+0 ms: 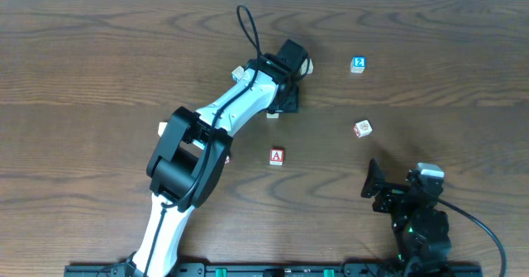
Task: Spell out Ai2
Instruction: 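Carry the 'I' block right and set it down mid-table, then open left gripper and lift away from the 'I' block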
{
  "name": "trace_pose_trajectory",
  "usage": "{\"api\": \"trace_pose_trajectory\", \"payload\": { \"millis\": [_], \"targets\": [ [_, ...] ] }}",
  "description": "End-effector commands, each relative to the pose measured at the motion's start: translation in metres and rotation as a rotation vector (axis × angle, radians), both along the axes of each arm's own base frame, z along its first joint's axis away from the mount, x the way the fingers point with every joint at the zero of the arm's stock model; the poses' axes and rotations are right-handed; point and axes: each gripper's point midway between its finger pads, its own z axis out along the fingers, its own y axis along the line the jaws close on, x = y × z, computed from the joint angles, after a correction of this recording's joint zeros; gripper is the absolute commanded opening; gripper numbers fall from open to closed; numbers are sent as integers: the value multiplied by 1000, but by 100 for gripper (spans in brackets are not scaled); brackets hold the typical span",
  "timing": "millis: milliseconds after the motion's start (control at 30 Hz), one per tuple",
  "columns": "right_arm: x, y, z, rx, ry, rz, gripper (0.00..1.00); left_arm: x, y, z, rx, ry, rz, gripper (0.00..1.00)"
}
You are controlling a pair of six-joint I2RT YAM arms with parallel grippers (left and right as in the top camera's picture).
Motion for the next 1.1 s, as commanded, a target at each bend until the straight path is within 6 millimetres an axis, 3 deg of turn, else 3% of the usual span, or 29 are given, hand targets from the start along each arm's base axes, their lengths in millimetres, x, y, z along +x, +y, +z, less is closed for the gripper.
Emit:
{"api": "trace_pose_trajectory", "payload": {
  "millis": [0,167,267,433,533,633,700,933,1000,1067],
  "targets": [
    [0,-2,0,-8,-3,-6,99,14,13,-4,41,-46,-29,71],
    [0,-2,0,-8,-3,-6,99,48,33,12,39,-120,20,73],
    [0,-2,0,-8,-3,-6,99,74,44,35,6,-177,38,73],
    [0,-2,0,-8,-3,-6,99,105,40,100,-47,-313,-58,68],
    [0,-2,0,-8,-3,-6,99,112,40,140,-36,-389,-104,67],
    [0,-2,0,-8,-3,-6,99,107,53,171,19,-422,-95,65],
    [0,-2,0,-8,-3,-6,99,97,68,180,79,-408,-85,61],
    [0,-2,0,-8,-3,-6,99,52,97,178,167,-249,-84,47],
    [0,-2,0,-8,-3,-6,99,45,97,176,158,-220,-73,47],
    [0,-2,0,-8,-3,-6,99,40,92,173,128,-194,-87,40]
  ]
}}
